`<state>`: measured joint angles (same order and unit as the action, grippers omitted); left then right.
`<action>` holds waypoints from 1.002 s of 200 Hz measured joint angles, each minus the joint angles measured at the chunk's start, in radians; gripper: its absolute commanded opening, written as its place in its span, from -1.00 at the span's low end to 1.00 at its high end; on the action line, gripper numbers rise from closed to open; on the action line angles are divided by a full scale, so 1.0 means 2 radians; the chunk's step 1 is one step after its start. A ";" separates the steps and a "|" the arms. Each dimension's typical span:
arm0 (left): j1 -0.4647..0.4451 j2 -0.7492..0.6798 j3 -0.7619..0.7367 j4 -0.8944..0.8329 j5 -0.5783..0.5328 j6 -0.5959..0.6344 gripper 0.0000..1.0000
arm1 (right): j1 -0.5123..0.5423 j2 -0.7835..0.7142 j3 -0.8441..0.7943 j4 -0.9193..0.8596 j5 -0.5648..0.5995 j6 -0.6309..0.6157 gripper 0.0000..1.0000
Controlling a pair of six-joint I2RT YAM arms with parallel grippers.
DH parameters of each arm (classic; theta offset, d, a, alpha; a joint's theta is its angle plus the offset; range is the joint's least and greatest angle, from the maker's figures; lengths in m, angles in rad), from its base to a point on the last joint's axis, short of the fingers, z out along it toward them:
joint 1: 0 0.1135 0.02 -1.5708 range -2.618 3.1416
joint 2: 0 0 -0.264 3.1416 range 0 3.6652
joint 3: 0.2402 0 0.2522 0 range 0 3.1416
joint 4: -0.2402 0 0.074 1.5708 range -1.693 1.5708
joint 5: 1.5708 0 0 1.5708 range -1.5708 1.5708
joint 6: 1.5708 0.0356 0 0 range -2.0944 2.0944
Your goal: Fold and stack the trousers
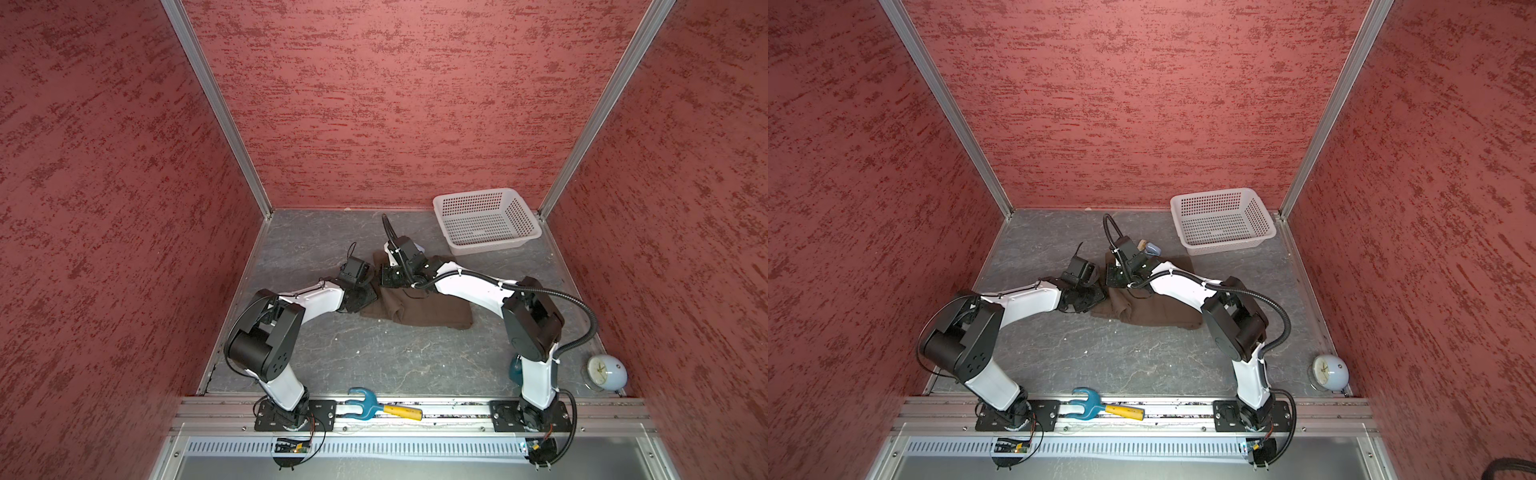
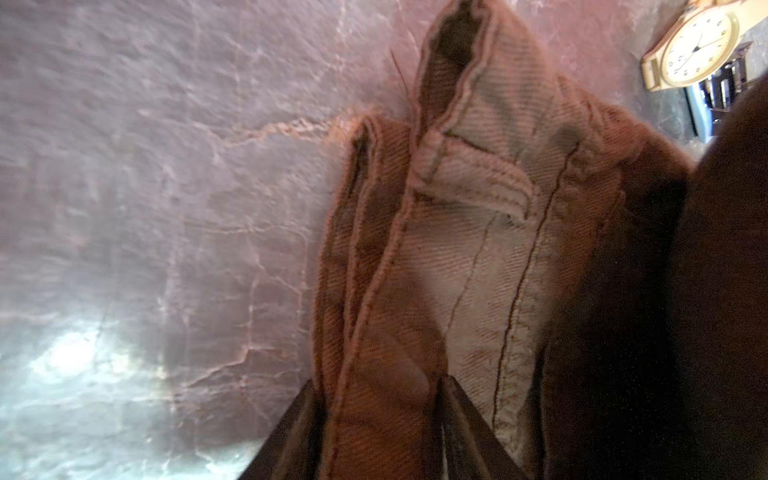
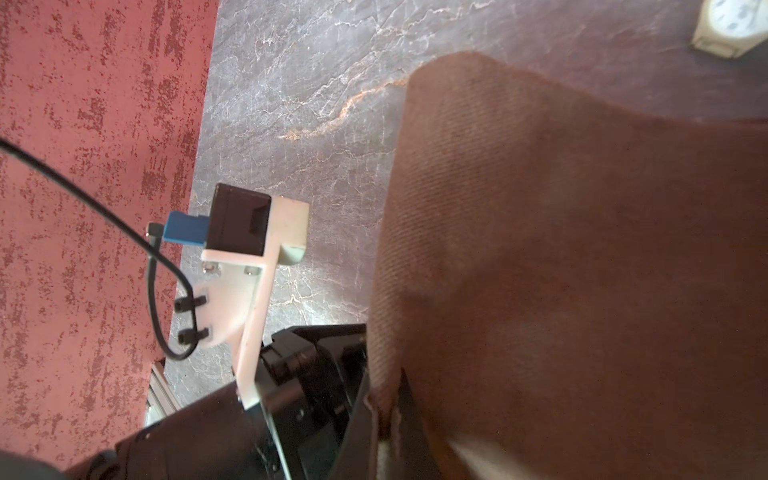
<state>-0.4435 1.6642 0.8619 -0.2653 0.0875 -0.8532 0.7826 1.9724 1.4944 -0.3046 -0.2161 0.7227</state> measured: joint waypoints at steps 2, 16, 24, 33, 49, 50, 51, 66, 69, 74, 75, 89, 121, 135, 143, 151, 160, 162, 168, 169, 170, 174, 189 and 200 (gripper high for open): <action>0.000 0.000 0.000 0.000 0.000 0.000 -0.06 | 0.000 0.001 0.000 0.001 -0.001 0.000 -0.49; -0.001 0.000 0.000 -0.001 0.000 -0.002 -0.06 | 0.001 0.003 0.000 0.008 -0.007 0.002 -0.28; -0.001 -0.001 0.000 -0.002 0.000 -0.003 -0.06 | 0.001 0.003 0.000 0.010 -0.010 0.001 -0.28; 0.000 -0.002 0.000 -0.006 0.000 -0.004 -0.05 | 0.001 0.003 0.000 0.012 -0.011 0.001 -0.29; 0.003 -0.011 0.001 -0.030 -0.001 -0.009 -0.02 | -0.007 0.002 0.000 0.016 -0.017 -0.004 -0.29; 0.003 -0.013 0.001 -0.034 -0.002 -0.010 -0.02 | -0.007 0.001 0.000 0.016 -0.017 -0.005 -0.29; 0.004 -0.014 0.001 -0.035 -0.002 -0.010 -0.01 | -0.008 0.001 0.000 0.017 -0.017 -0.005 -0.29; 0.010 -0.042 0.001 -0.075 -0.006 -0.016 0.03 | -0.019 -0.013 -0.011 0.028 -0.023 -0.015 -0.28; 0.012 -0.051 0.001 -0.083 -0.008 -0.017 0.03 | -0.023 -0.020 -0.016 0.030 -0.024 -0.017 -0.28; 0.016 -0.066 0.001 -0.094 -0.010 -0.018 0.04 | -0.031 -0.030 -0.024 0.035 -0.026 -0.020 -0.28; 0.017 -0.071 0.001 -0.098 -0.011 -0.019 0.04 | -0.032 -0.032 -0.025 0.035 -0.025 -0.020 -0.27; 0.032 -0.122 0.001 -0.127 -0.021 -0.024 0.09 | -0.064 -0.074 -0.053 0.047 -0.027 -0.026 -0.26; 0.050 -0.219 0.001 -0.162 -0.048 -0.030 0.12 | -0.154 -0.194 -0.118 0.079 -0.018 -0.035 -0.24; 0.047 -0.232 0.001 -0.162 -0.047 -0.030 0.12 | -0.181 -0.235 -0.147 0.086 -0.012 -0.038 -0.26; 0.044 -0.230 0.001 -0.159 -0.046 -0.029 0.12 | -0.188 -0.251 -0.165 0.091 -0.012 -0.039 -0.26; 0.039 -0.222 0.001 -0.155 -0.046 -0.029 0.12 | -0.194 -0.263 -0.186 0.094 -0.012 -0.040 -0.28; 0.031 -0.206 0.001 -0.151 -0.045 -0.027 0.12 | -0.198 -0.273 -0.211 0.094 -0.012 -0.040 -0.29; 0.029 -0.202 0.001 -0.150 -0.044 -0.027 0.12 | -0.199 -0.275 -0.217 0.093 -0.012 -0.040 -0.29; 0.023 -0.186 0.001 -0.146 -0.042 -0.027 0.12 | -0.203 -0.280 -0.233 0.091 -0.012 -0.040 -0.30; 0.022 -0.184 0.001 -0.146 -0.042 -0.027 0.12 | -0.203 -0.280 -0.235 0.091 -0.012 -0.041 -0.30; 0.020 -0.180 0.001 -0.145 -0.041 -0.026 0.12 | -0.204 -0.281 -0.239 0.090 -0.012 -0.041 -0.30; 0.017 -0.172 0.001 -0.143 -0.040 -0.026 0.12 | -0.206 -0.282 -0.248 0.089 -0.012 -0.041 -0.30; 0.002 -0.129 0.003 -0.137 -0.032 -0.024 0.12 | -0.211 -0.285 -0.276 0.075 -0.012 -0.045 -0.30; -0.008 -0.098 0.010 -0.134 -0.029 -0.023 0.11 | -0.214 -0.286 -0.290 0.064 -0.012 -0.049 -0.30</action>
<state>-0.4591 1.4677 0.8818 -0.5331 0.0288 -0.9001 0.3538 1.4010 0.9138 -0.1772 -0.2398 0.6254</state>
